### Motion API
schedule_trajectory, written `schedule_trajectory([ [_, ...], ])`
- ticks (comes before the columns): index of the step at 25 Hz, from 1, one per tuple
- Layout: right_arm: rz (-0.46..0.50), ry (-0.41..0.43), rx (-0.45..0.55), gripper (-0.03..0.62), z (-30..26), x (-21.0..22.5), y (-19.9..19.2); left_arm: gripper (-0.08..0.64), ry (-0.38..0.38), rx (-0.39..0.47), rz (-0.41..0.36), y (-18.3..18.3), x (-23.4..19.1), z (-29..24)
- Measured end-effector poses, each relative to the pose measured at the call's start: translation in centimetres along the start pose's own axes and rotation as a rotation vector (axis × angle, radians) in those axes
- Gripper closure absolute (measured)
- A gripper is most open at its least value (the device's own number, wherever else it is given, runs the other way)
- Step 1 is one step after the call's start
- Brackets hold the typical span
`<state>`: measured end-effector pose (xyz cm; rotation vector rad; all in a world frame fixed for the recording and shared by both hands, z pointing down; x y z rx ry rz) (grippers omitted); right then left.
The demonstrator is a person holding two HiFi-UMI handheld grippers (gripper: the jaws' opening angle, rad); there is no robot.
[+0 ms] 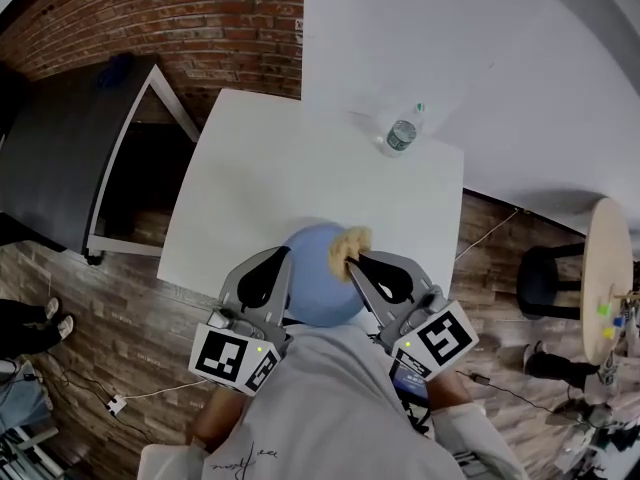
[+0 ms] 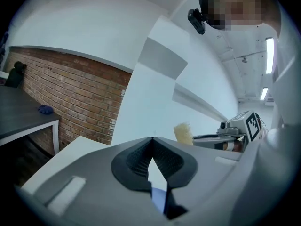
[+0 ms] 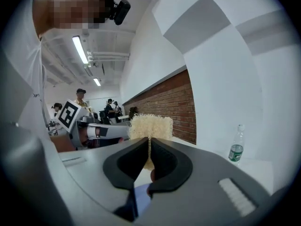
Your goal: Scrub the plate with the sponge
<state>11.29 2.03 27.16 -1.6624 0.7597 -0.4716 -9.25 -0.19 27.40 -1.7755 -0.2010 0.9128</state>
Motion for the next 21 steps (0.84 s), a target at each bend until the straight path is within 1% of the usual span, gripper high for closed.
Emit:
schedule_trajectory([
  [2, 0.044, -0.053, -0.035, 0.569, 0.1, -0.6, 0.0, 0.546, 0.01, 0.003, 0.012, -0.2, 0.0, -0.1],
  [4, 0.069, -0.083, -0.056, 0.569, 0.0, -1.1, 0.0, 0.546, 0.017, 0.005, 0.025, -0.4, 0.0, -0.1],
  [8, 0.059, -0.125, -0.059, 0.569, 0.4, -1.9, -0.1, 0.545, 0.013, -0.003, 0.018, -1.0, 0.6, -0.3],
  [10, 0.047, -0.153, -0.05, 0.569, 0.6, -2.3, 0.1, 0.545, 0.016, 0.002, 0.01, -1.1, 0.9, -0.3],
  [14, -0.042, -0.235, -0.038, 0.569, 0.8, -3.3, -0.1, 0.545, 0.034, 0.017, -0.022, -2.1, 1.8, -0.1],
  [16, -0.058, -0.276, -0.042, 0.569, 0.8, -3.9, -0.4, 0.546, 0.045, 0.009, -0.027, -2.8, 2.1, 0.0],
  [18, -0.065, -0.292, -0.046, 0.569, 0.6, -4.6, -0.5, 0.546, 0.053, 0.006, -0.031, -3.2, 2.2, 0.2],
  [21, -0.072, -0.295, -0.044, 0.569, 0.2, -5.6, -0.8, 0.548, 0.058, 0.003, -0.046, -3.6, 2.2, 0.4],
])
Point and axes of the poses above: the fingertips, and each gripper's own axes: z backward along the fingers, x to its right, y out of its top, the point moved 9 cm from there along z, backward along the fingers, and after that the axes turned 13 degrees about z, right-handed, at the moved point
